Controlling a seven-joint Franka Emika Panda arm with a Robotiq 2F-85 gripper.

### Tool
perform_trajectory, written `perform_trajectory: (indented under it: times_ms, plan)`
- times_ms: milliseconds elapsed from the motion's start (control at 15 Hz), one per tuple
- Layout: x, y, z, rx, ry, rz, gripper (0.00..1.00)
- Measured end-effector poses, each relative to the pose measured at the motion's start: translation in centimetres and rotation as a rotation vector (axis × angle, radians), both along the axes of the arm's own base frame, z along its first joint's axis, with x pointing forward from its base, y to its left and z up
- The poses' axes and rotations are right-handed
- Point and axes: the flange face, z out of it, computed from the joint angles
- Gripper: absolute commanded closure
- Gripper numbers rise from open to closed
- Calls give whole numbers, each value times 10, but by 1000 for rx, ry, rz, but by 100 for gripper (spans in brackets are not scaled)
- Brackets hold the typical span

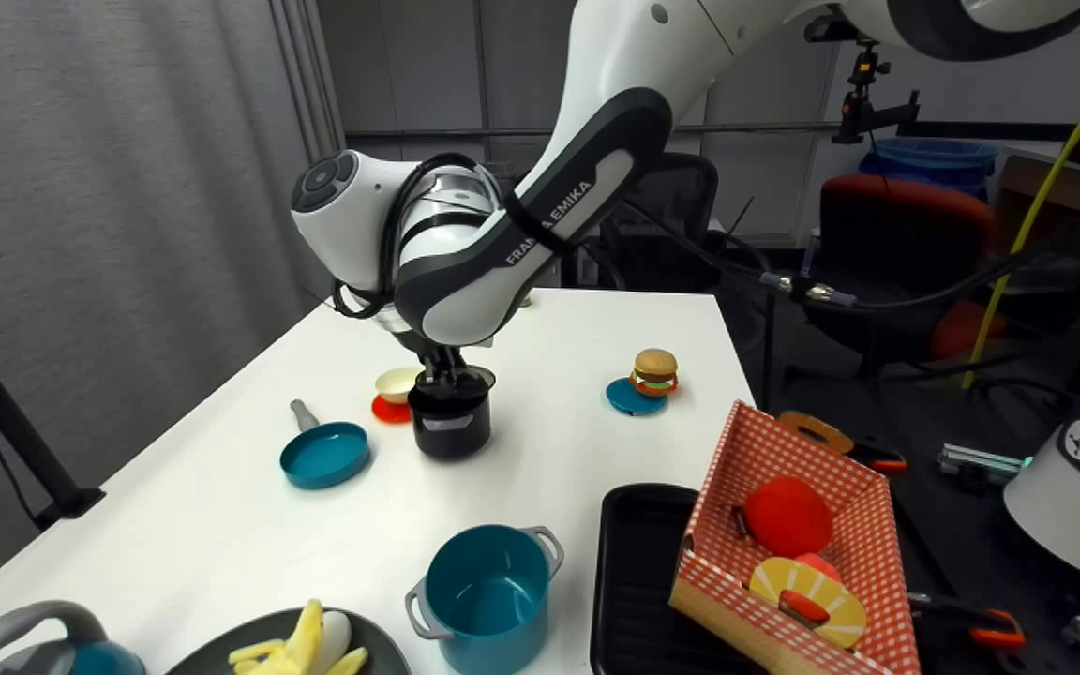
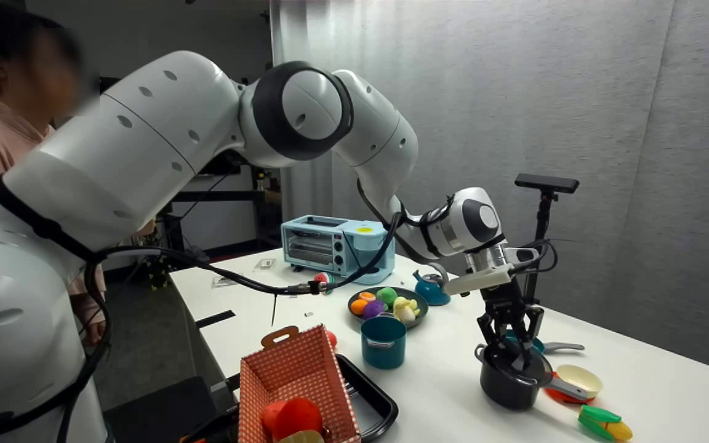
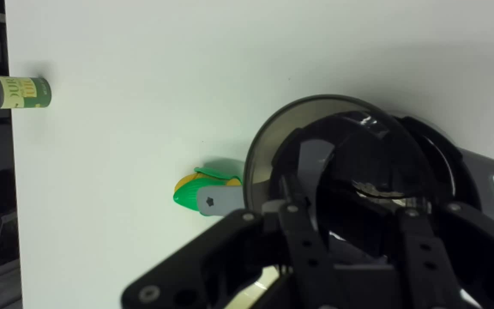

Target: Pick up the lid from the table and put it on the black pot

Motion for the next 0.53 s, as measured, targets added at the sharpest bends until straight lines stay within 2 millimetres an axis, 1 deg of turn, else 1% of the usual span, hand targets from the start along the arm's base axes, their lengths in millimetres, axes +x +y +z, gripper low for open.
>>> perform_trajectory:
  times_ms: [200,267,333,400,533]
  plan:
    - [6,2,-9,-3,9,23,96]
    - [8,2,-10,-5,10,30,58]
    - [10,1,-10,-7,10,35,57]
    - [12,1,-9,-8,11,41,52]
    - [15,2,-9,-10,13,52,37]
